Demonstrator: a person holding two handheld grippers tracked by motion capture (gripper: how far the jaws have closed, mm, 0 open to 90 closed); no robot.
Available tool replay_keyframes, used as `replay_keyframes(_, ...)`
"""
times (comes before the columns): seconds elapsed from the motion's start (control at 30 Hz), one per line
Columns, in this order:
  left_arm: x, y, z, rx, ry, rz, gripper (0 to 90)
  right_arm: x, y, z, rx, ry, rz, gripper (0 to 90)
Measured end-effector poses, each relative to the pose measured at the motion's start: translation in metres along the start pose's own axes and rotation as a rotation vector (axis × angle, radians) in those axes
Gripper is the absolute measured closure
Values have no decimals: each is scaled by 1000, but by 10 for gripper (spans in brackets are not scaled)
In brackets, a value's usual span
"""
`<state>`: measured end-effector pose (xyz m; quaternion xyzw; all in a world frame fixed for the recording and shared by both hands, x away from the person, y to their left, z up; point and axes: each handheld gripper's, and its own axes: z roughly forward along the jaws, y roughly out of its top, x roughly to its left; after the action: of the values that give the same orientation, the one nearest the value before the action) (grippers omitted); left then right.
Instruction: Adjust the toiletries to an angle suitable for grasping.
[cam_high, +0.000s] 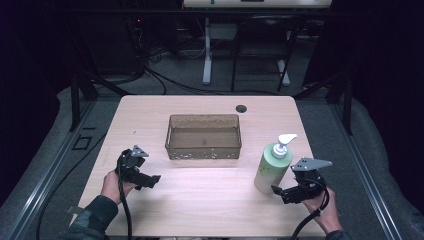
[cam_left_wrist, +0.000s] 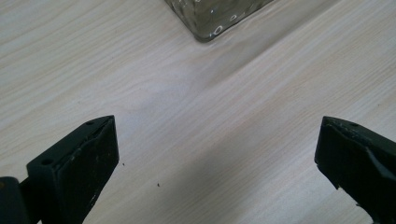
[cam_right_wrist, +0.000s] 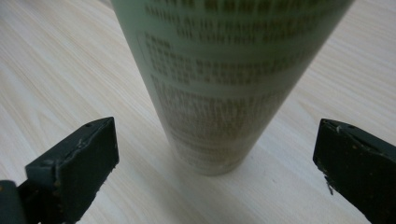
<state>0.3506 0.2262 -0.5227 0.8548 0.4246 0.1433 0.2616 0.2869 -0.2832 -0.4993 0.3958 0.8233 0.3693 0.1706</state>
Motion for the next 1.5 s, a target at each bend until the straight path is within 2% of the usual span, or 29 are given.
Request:
replay_keyframes(0.13, 1, -1, -1, 2, 1, -1, 0, 0, 4, 0, -27, 11, 1, 0)
replay_keyframes(0.23, 2, -2, -1, 6, 4, -1, 0, 1, 7, 1, -53, 6, -10, 0)
replay_keyframes(0.57, 2, -4, -3, 8, 3, 0, 0, 2, 13, 2, -88, -16, -30, 15)
replay_keyframes(0.8, 2, -5, -4, 11, 6, 2, 0, 2, 17, 6, -123, -27, -31, 118)
replay_keyframes(1.07, 2, -5, -2, 22, 5, 15, 0, 6, 18, 7, -119, -49, -31, 121)
replay_keyframes(1.33, 2, -3, -3, 10, 1, 12, 0, 10, 20, 9, -120, -59, -31, 122)
replay_keyframes(1.5, 1, -2, -4, 19, 14, 15, 0, 14, 22, 10, -115, -55, -42, 122)
